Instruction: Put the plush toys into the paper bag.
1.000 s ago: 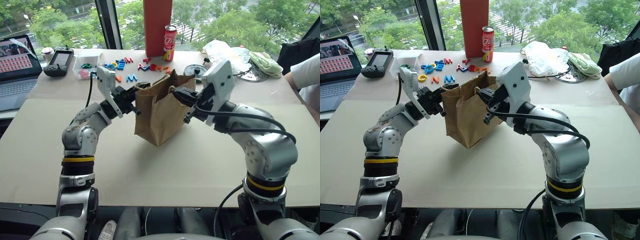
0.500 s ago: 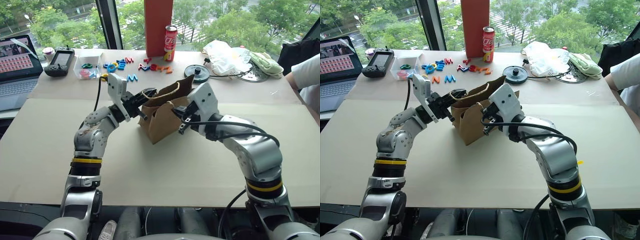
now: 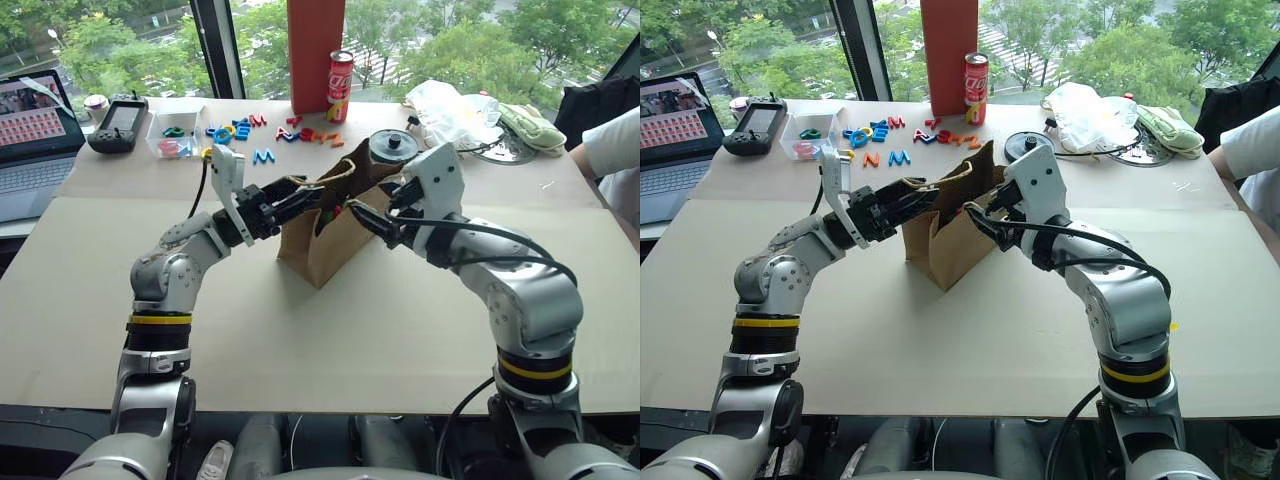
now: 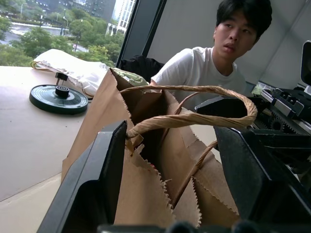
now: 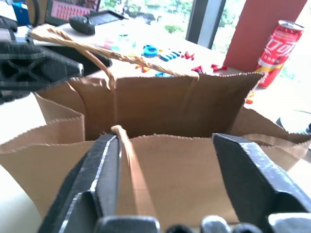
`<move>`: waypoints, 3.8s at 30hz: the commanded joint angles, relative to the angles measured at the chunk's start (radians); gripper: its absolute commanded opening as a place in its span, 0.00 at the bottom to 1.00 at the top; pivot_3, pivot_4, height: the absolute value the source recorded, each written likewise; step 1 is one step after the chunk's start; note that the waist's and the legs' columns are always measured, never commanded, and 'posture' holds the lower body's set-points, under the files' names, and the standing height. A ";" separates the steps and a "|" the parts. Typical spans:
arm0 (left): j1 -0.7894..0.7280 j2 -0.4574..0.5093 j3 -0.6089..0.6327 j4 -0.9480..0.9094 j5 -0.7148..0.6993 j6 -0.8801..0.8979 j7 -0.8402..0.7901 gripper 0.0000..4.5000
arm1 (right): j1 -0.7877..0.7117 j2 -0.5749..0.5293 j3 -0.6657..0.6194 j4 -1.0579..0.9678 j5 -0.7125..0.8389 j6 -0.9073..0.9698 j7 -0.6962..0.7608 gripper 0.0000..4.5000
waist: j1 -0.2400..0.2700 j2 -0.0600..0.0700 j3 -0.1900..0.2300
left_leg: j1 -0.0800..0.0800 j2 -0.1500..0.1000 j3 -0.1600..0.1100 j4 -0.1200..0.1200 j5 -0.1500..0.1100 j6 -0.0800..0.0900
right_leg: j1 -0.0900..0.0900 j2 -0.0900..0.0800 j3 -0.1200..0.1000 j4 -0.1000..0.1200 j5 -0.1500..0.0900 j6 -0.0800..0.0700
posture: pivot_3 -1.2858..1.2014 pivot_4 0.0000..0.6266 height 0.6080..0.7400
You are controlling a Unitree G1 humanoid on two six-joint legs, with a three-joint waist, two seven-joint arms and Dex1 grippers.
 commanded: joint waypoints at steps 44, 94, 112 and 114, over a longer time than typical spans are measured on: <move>0.110 0.101 -0.170 0.064 0.286 -0.303 -0.196 1.00 | -0.136 -0.002 0.183 0.259 0.048 -0.021 -0.041 0.01 | 0.004 0.000 0.000 | -0.002 0.001 0.001 -0.001 0.000 0.001 | -0.001 -0.001 0.000 -0.002 0.000 0.000 | 0.52 0.24 0.99; 0.034 -0.151 -0.117 0.252 0.390 -0.500 0.113 0.01 | -0.001 -0.125 0.083 0.023 0.087 0.006 0.110 0.00 | 0.007 0.000 0.000 | -0.002 0.000 0.000 -0.001 0.000 0.001 | 0.000 -0.001 -0.001 -0.002 0.000 0.000 | 0.52 0.24 0.99; 0.021 0.291 -0.049 0.093 0.142 -0.287 -0.489 0.01 | 0.174 -0.468 -0.198 0.058 0.325 -0.068 0.452 0.00 | -0.003 0.000 0.000 | 0.000 0.001 0.001 -0.001 0.000 0.001 | 0.000 0.001 0.000 -0.003 0.000 0.000 | 0.52 0.24 0.99; 0.009 0.343 -0.072 0.107 0.145 -0.287 -0.566 0.01 | 0.184 -0.509 -0.196 0.068 0.327 -0.090 0.495 0.00 | -0.004 0.000 0.001 | 0.000 0.001 0.001 -0.002 0.000 0.001 | -0.001 0.001 0.000 -0.003 0.000 0.000 | 0.52 0.24 0.99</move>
